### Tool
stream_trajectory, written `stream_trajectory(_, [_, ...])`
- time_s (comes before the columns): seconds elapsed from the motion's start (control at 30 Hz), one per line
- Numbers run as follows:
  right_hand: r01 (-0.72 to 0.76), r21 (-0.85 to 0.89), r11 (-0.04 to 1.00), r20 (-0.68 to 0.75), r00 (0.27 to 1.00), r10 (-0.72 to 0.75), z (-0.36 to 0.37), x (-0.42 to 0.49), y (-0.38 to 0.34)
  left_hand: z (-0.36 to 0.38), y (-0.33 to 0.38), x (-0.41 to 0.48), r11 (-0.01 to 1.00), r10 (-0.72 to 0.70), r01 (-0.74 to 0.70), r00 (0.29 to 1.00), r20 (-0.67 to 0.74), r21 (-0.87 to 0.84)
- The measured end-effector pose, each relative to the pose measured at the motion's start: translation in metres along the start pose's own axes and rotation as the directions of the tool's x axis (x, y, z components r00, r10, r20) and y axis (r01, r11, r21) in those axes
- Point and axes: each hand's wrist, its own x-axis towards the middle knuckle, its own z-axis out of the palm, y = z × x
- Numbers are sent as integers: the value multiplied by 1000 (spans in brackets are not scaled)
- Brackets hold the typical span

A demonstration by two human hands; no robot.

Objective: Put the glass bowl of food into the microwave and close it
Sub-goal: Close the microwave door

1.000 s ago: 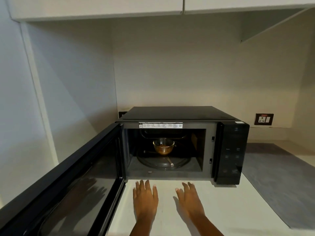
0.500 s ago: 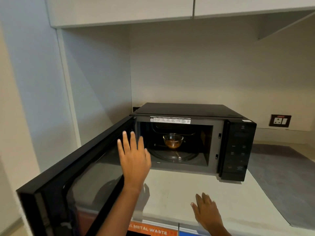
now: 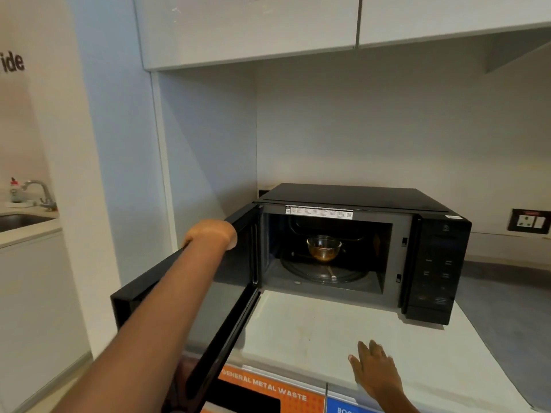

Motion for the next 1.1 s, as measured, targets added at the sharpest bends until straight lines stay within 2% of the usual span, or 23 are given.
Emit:
stream_trajectory(0.13, [15, 21, 1000, -9, 1000, -15, 1, 2, -3, -28, 9, -16, 991, 100, -106, 992, 71, 80])
stream_trajectory(0.23, [3, 31, 1000, -11, 1000, -3, 0, -2, 1, -35, 26, -21, 990, 137, -137, 980, 144, -11])
stream_trajectory(0.33, [10, 39, 999, -39, 999, -9, 1, -4, 7, -30, 46, -23, 977, 190, -173, 972, 140, -124])
stream_trajectory(0.47, [12, 29, 999, -55, 998, -10, 4, -3, 17, -19, 76, -26, 939, 326, -333, 942, -85, -86])
stream_trajectory(0.6, [2, -5, 1000, -33, 999, -2, -1, -1, 34, -4, 104, -16, 916, 376, -398, 895, -241, -50])
stream_trajectory(0.87, [-161, -21, 987, -27, 987, 160, -16, 3, 75, 11, 152, 10, 897, 430, -435, 821, -377, 77])
stream_trajectory(0.97, [-207, 22, 978, -31, 978, 208, -19, 6, 82, 18, 164, 22, 890, 437, -450, 801, -409, 71])
stream_trajectory(1.1, [-240, 88, 967, -107, 963, 249, -12, 10, 84, 31, 176, 43, 868, 452, -495, 757, -472, 36])
